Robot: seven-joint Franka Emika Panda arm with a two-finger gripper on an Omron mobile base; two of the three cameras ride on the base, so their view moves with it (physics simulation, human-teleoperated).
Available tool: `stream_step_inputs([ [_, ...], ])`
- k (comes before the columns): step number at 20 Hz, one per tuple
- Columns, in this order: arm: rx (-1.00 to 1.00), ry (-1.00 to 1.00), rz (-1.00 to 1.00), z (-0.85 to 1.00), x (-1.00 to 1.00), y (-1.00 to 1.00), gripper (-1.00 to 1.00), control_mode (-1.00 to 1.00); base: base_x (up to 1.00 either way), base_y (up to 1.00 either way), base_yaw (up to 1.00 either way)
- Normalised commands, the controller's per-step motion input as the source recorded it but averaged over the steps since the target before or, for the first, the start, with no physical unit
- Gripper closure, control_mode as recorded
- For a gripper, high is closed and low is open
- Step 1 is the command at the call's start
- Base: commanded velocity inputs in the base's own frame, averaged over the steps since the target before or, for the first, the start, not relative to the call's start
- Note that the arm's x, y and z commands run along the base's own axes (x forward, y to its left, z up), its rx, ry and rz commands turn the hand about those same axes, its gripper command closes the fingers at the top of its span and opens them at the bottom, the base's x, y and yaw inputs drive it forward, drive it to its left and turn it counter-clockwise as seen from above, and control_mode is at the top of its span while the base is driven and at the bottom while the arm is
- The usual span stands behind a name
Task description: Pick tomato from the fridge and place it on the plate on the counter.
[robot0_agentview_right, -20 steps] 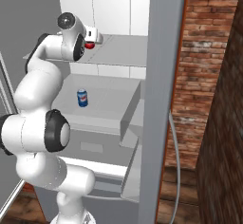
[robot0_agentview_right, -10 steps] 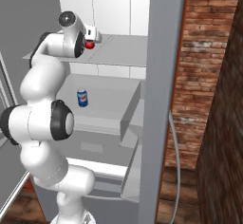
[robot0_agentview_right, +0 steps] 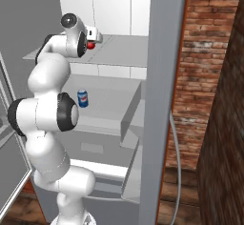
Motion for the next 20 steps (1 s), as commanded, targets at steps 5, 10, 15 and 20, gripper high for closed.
stream_step_inputs([
  [5,-0.05,0.00,-0.02,-0.05,0.39,0.00,-1.00,-1.00,0.00,0.00,0.00],
  [10,-0.01,0.00,-0.01,-0.05,0.23,0.05,-1.00,-1.00,0.00,0.00,0.00],
  [15,0.00,0.01,-0.05,-0.16,0.10,0.07,-1.00,-1.00,0.00,0.00,0.00],
  [20,-0.02,0.00,-0.08,-0.18,0.16,0.00,-1.00,-1.00,0.00,0.00,0.00],
])
